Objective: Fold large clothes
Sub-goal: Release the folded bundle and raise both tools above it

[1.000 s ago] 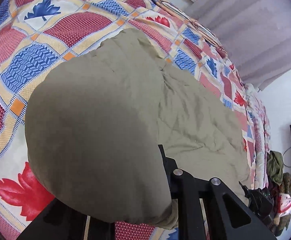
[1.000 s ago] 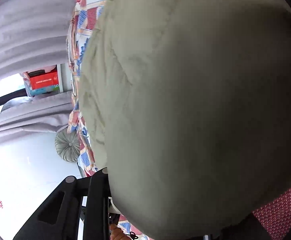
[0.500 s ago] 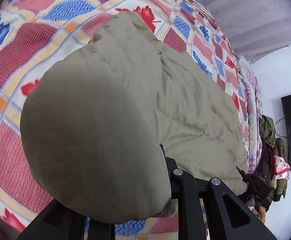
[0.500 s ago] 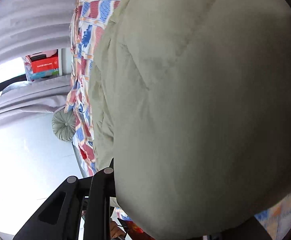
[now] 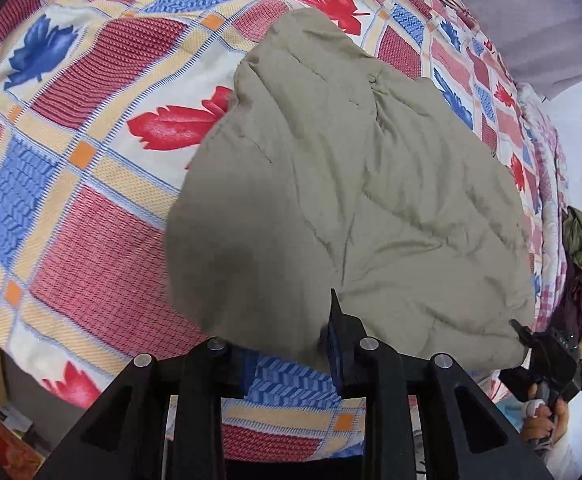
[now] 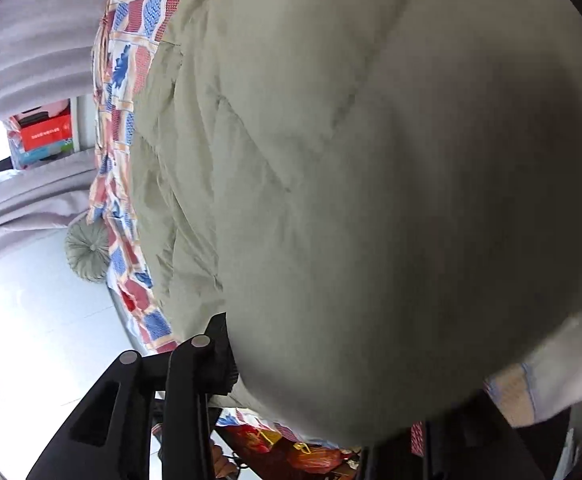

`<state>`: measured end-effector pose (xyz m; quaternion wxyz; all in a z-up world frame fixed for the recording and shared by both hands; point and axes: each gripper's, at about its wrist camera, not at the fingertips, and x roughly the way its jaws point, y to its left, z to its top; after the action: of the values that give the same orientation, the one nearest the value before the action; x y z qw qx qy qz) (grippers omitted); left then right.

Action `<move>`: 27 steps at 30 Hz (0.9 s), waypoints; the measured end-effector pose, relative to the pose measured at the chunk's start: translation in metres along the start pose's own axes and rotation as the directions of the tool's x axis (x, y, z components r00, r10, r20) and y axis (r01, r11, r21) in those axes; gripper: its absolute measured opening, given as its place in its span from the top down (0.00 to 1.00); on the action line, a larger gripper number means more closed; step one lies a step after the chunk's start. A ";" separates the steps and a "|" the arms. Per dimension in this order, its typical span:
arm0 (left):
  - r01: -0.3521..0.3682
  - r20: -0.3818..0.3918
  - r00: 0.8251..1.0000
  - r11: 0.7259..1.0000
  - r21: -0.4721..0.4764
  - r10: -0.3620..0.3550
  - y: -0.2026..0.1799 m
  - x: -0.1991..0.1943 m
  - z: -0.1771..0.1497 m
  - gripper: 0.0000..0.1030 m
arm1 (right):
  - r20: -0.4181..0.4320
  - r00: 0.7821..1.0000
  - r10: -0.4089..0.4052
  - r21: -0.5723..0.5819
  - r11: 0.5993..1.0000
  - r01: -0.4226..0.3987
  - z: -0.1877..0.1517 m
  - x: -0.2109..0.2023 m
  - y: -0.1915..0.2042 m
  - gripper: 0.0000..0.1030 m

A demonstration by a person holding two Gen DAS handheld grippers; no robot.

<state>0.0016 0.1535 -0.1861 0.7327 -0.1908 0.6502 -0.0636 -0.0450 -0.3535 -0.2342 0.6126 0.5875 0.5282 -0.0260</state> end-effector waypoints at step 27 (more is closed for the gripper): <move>-0.330 0.000 0.943 0.937 0.118 0.332 -0.001 0.000 0.004 0.71 | 0.086 0.901 -0.426 -0.307 0.849 0.431 -0.055 -0.019 0.037 0.58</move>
<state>0.0052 0.1534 -0.1857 0.7364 -0.0350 0.6753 0.0209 -0.0633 -0.3121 -0.1817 0.6817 0.3481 0.6384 -0.0808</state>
